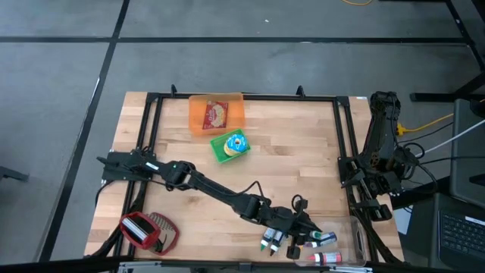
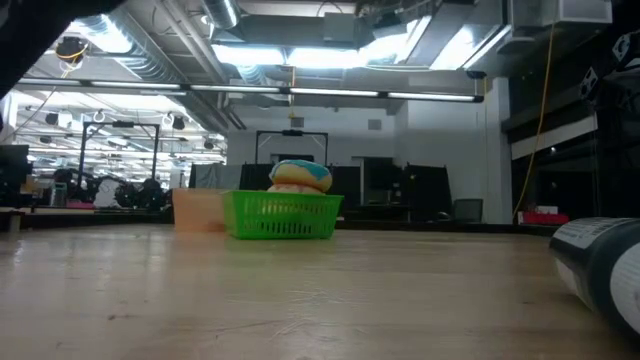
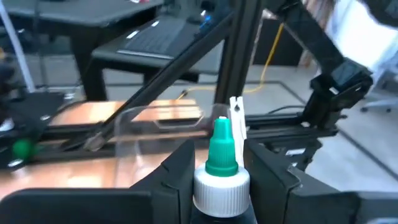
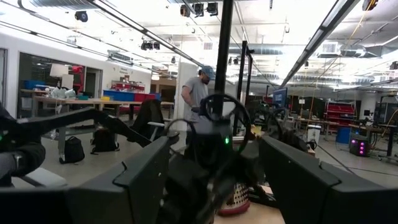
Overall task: Pick & Place Food Item
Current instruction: Put the left green food coloring into the transparent bin, then put the green food coloring into the transparent bin
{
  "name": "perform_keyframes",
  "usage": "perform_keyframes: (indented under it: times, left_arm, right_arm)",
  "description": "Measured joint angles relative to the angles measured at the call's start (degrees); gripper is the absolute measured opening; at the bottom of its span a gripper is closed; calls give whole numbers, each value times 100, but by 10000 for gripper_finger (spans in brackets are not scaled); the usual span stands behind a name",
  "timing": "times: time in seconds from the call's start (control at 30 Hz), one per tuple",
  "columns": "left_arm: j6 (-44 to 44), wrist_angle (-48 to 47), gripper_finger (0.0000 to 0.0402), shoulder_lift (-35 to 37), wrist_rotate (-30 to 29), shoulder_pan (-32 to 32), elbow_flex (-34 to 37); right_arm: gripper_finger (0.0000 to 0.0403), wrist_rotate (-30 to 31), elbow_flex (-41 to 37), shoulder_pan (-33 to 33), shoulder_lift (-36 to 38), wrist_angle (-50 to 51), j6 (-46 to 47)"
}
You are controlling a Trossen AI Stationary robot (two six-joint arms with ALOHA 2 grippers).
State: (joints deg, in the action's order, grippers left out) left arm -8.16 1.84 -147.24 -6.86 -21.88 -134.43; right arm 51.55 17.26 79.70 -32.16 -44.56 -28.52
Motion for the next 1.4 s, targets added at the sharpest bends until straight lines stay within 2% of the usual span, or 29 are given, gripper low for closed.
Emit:
perform_keyframes:
  times: [0.1,0.43,0.53,0.63,0.77,0.83,1.0,1.17,1.4]
  left_arm:
    - [0,80,116,-135,96,44,0]
    - [-8,-80,193,-91,136,104,-2]
    - [-74,-445,202,68,138,39,-54]
    - [-577,-1294,205,348,-259,-80,-55]
    - [-1300,-2927,206,680,-1317,-333,-55]
    - [-1948,-3680,207,816,-1732,-445,-52]
    - [-3337,-5216,207,950,-1969,-652,-54]
    - [-4075,-5534,207,920,-2023,-747,96]
    - [-4670,-5343,207,907,-1862,-680,542]
  right_arm:
    - [252,0,0,0,0,3,0]
    - [252,0,-2,1,0,9,-1]
    - [252,0,-2,1,-1,13,-1]
    - [252,1,-2,1,-2,68,72]
    - [252,-1,-2,1,-2,109,104]
    - [252,0,0,2,-2,107,103]
    - [251,0,0,1,-1,103,107]
    - [251,0,0,0,-1,94,112]
    - [251,0,-2,2,-2,94,117]
